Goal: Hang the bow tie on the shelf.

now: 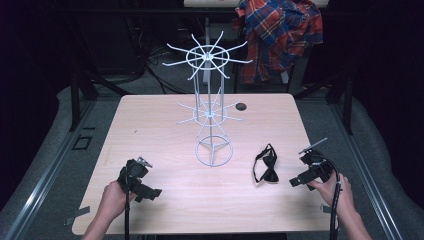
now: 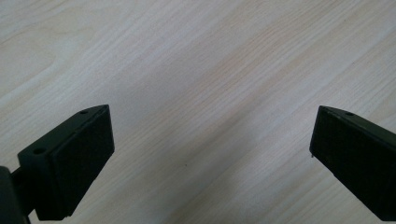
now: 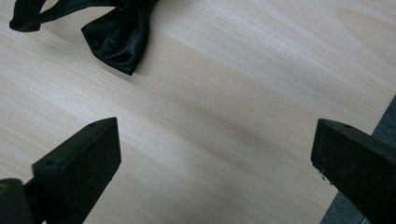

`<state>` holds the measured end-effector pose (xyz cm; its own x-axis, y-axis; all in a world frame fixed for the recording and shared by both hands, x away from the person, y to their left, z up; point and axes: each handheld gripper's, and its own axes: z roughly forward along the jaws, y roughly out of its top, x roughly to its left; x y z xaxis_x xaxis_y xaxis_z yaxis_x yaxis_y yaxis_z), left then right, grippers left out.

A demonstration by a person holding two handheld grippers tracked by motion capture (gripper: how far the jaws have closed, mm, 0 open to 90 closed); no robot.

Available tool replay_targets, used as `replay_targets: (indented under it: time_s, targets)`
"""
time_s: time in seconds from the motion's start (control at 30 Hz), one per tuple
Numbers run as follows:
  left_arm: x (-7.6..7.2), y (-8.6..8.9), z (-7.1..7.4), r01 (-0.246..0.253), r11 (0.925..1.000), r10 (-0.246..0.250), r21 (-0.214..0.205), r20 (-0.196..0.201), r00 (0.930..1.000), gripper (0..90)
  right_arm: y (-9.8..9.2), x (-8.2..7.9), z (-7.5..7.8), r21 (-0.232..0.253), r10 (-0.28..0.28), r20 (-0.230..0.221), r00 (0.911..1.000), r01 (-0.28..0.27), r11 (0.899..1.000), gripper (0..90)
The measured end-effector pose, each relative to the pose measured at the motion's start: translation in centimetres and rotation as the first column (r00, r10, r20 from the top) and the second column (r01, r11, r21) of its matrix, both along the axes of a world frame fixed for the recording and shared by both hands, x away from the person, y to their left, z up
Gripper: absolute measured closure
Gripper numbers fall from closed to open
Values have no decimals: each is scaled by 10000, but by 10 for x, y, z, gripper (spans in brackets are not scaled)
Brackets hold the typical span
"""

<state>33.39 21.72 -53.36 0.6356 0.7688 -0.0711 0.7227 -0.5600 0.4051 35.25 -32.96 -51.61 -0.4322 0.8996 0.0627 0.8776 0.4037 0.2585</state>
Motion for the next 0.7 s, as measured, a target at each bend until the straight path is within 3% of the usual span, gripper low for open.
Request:
replay_targets:
  time_s: [0.13, 0.27, 0.7]
  targets:
    - [1, -1, -2, 35, 10000, -35, 52, -78, 10000, 0, -1, 0, -2, 100, 10, -5, 10000, -10, 9999, 0]
    - [1, -1, 0, 21, 10000, -21, 3, -41, 10000, 0, -3, 2, -1, -102, 130, -78, 9999, -131, 9999, 0]
    - [-2, 4, 2, -232, 9997, 233, -90, 138, 9996, 0, 0, 6, 1, 391, -181, 179, 9997, 173, 9991, 0]
